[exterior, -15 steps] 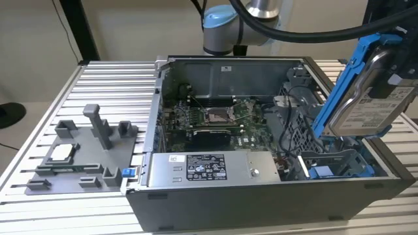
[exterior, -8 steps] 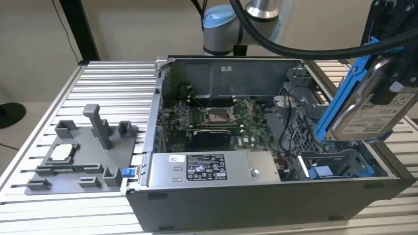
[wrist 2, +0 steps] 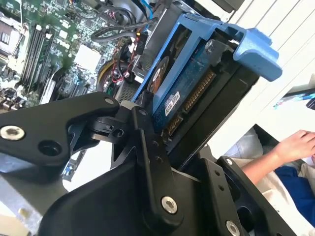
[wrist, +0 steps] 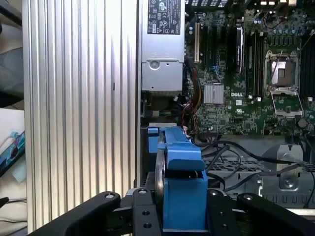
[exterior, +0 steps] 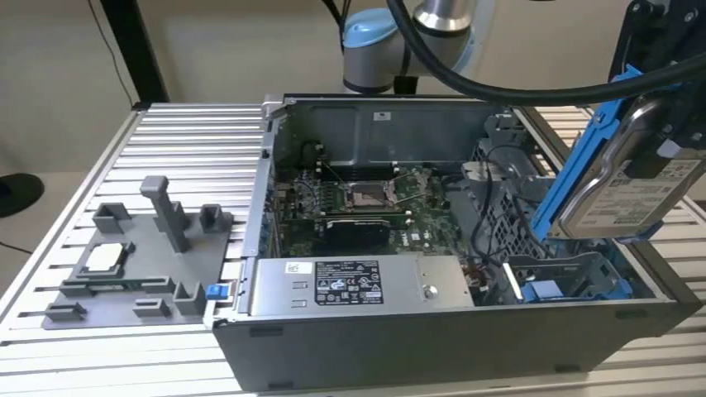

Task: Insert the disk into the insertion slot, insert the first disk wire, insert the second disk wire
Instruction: 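Insert the disk into the insertion slot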

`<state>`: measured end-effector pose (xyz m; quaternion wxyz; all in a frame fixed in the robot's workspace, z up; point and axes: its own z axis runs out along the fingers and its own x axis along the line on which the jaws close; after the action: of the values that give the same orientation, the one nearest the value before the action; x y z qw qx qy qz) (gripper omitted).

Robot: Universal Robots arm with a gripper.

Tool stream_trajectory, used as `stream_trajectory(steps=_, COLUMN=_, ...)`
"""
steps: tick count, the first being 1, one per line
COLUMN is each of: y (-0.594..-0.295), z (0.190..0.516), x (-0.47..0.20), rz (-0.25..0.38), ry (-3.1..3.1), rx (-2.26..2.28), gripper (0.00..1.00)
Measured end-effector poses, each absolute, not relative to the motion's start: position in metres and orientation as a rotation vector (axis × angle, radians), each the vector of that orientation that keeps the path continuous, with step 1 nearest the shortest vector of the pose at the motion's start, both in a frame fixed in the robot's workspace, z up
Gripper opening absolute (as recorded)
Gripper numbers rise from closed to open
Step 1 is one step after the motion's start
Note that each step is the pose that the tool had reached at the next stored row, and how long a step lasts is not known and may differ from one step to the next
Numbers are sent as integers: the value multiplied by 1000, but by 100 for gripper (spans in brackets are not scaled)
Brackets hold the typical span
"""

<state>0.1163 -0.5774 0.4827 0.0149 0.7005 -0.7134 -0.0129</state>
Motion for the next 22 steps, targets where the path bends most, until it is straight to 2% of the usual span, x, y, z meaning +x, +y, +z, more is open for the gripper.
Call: stream_trajectory(steps=22, y=-577, z=467, x=116, rz=-46, ry=-2223, rx=2183, gripper=0)
